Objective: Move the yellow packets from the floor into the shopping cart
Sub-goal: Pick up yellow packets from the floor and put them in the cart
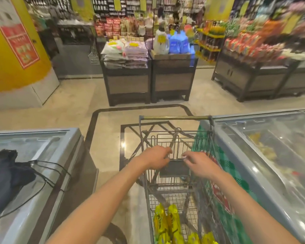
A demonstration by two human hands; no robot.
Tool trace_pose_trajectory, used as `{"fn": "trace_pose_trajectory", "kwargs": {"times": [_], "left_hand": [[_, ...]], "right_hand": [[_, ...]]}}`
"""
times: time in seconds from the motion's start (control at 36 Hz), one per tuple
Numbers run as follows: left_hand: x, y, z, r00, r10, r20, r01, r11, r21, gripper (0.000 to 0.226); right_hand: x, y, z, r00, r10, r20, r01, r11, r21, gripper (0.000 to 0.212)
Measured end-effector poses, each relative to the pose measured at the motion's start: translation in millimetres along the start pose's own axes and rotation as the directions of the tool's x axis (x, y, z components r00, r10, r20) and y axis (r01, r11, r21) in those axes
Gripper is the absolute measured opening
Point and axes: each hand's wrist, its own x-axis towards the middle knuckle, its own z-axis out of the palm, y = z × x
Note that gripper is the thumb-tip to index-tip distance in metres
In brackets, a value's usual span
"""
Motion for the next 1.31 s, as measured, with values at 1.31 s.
{"fn": "trace_pose_trajectory", "kwargs": {"times": [1.31], "left_hand": [[-305,368,203,0.087,0.883,0.461,-0.981,0.156,-0.113,0.051]], "right_hand": [[-639,-98,183,0.07,0.964,-0.257,-0.78,0.213,0.589,0.037]]}}
